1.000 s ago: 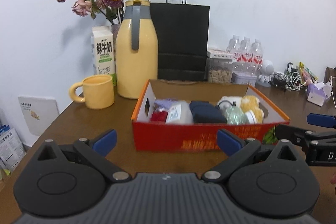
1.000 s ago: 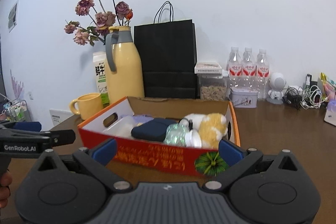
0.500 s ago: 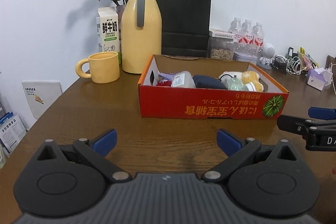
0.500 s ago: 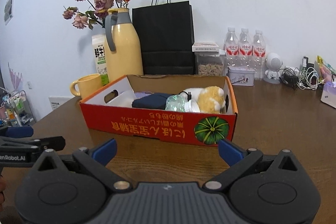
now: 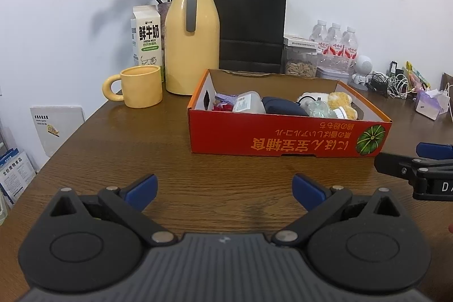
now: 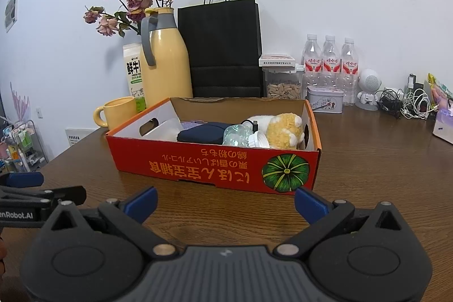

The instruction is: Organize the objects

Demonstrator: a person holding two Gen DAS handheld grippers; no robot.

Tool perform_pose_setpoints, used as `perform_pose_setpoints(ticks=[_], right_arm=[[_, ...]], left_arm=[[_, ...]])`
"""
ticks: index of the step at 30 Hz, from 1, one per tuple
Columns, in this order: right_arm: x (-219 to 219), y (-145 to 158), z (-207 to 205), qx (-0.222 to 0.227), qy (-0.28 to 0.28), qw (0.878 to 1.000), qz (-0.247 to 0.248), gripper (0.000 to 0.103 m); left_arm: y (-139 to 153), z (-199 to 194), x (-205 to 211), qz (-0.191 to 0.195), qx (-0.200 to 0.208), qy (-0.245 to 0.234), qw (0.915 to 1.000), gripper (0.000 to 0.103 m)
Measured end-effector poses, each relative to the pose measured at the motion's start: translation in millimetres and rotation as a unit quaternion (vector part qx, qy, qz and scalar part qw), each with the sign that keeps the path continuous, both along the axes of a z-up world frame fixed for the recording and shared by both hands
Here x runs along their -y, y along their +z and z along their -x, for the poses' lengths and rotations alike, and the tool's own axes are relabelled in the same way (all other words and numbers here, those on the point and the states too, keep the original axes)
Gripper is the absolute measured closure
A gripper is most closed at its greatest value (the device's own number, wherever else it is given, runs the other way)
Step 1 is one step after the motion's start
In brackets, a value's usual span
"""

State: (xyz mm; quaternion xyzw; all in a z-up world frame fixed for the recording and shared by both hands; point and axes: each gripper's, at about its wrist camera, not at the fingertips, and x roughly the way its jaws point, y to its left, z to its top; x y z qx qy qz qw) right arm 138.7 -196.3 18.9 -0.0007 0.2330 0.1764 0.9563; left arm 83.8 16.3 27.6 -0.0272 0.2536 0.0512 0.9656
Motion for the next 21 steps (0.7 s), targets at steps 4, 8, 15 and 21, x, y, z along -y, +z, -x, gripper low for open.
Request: perform_pose_setpoints(ticks=[4, 8, 15, 21], right_arm=[[0.1, 0.2, -0.1, 0.000, 0.000, 1.000, 0.000, 0.000], [0.1, -0.4, -0.3, 0.000, 0.000, 1.000, 0.000, 0.000], [0.2, -0.5, -0.4, -0.001, 0.000, 1.000, 0.000, 0.000], [0.2, -0.4, -0.3, -0.001, 0.000, 1.000, 0.000, 0.000]], left_arm=[[0.2, 0.0, 0.3, 0.000, 0.000, 0.000, 1.0000, 0.000], [0.4, -0.2, 1.1, 0.000, 0.000, -0.001, 1.0000, 0.000], [0.9, -0.3, 3.0, -0.001, 0.000, -0.001, 1.0000, 0.000], [1.0, -0.1, 3.7, -0.001, 0.001, -0.002, 1.0000, 0.000]])
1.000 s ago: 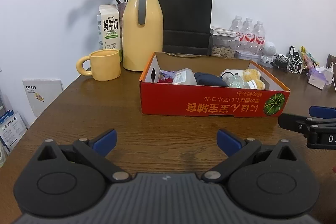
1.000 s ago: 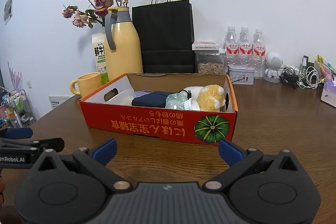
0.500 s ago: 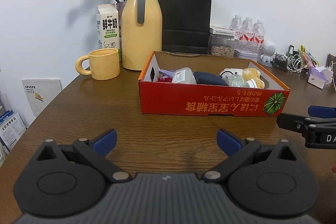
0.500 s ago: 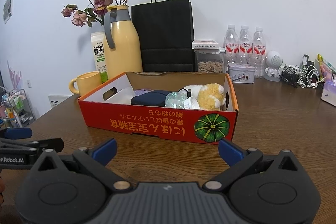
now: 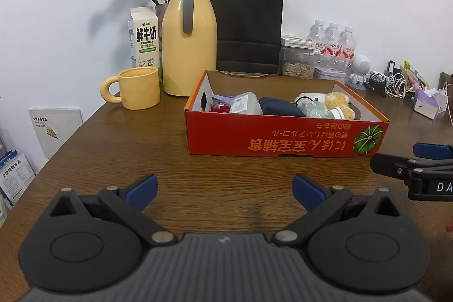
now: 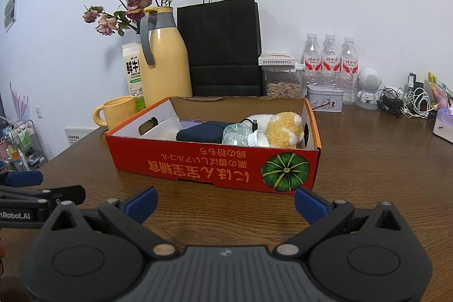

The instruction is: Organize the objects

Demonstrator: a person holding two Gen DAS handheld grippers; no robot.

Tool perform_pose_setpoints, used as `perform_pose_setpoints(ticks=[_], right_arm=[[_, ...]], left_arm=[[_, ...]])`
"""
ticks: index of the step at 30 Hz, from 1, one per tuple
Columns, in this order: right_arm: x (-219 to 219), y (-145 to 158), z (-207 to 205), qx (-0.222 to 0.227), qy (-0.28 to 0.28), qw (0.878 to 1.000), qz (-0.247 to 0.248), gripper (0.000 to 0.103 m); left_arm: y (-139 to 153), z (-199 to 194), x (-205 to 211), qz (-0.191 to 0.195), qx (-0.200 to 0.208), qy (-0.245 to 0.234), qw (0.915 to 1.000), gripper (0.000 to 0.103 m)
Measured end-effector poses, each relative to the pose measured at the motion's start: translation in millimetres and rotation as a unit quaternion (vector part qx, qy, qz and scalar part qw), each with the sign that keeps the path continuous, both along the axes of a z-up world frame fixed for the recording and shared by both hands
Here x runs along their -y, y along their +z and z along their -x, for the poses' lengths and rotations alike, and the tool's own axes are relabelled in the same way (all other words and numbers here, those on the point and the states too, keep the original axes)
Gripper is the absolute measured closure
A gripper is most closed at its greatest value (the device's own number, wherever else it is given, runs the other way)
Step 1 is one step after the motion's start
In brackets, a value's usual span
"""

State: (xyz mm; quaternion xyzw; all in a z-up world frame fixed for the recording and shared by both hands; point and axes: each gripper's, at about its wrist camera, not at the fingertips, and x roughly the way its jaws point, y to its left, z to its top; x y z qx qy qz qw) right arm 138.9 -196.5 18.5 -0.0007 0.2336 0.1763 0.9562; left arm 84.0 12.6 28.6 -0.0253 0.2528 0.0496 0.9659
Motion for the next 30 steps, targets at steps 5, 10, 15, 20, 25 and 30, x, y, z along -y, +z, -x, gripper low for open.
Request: perform_pose_setpoints(ticks=[5, 10, 15, 20, 25, 30], right_arm=[[0.1, -0.1, 0.0, 0.000, 0.000, 1.000, 0.000, 0.000], [0.2, -0.5, -0.2, 0.000, 0.000, 1.000, 0.000, 0.000], [0.3, -0.5, -0.2, 0.000, 0.000, 1.000, 0.000, 0.000], [0.4, -0.5, -0.1, -0.001, 0.000, 1.000, 0.000, 0.000], [0.4, -0.7, -0.3, -0.001, 0.000, 1.000, 0.000, 0.000], [-0.5, -4.1, 0.5, -0.001, 0.003, 1.000, 0.000, 0.000]], left_arm=[[-0.4, -0.1, -0.2, 0.000, -0.001, 0.001, 1.0000, 0.000], [0.5, 0.1, 1.8, -0.001, 0.000, 0.001, 1.0000, 0.000], [0.5, 0.2, 2.1, -0.001, 0.000, 0.000, 1.0000, 0.000], [1.6, 1.6, 1.2, -0.001, 0.000, -0.001, 1.0000, 0.000], [2.0, 2.4, 0.0, 0.002, -0.003, -0.001, 1.0000, 0.000], [1.9, 3.1, 0.6, 0.000, -0.004, -0.002, 1.0000, 0.000]])
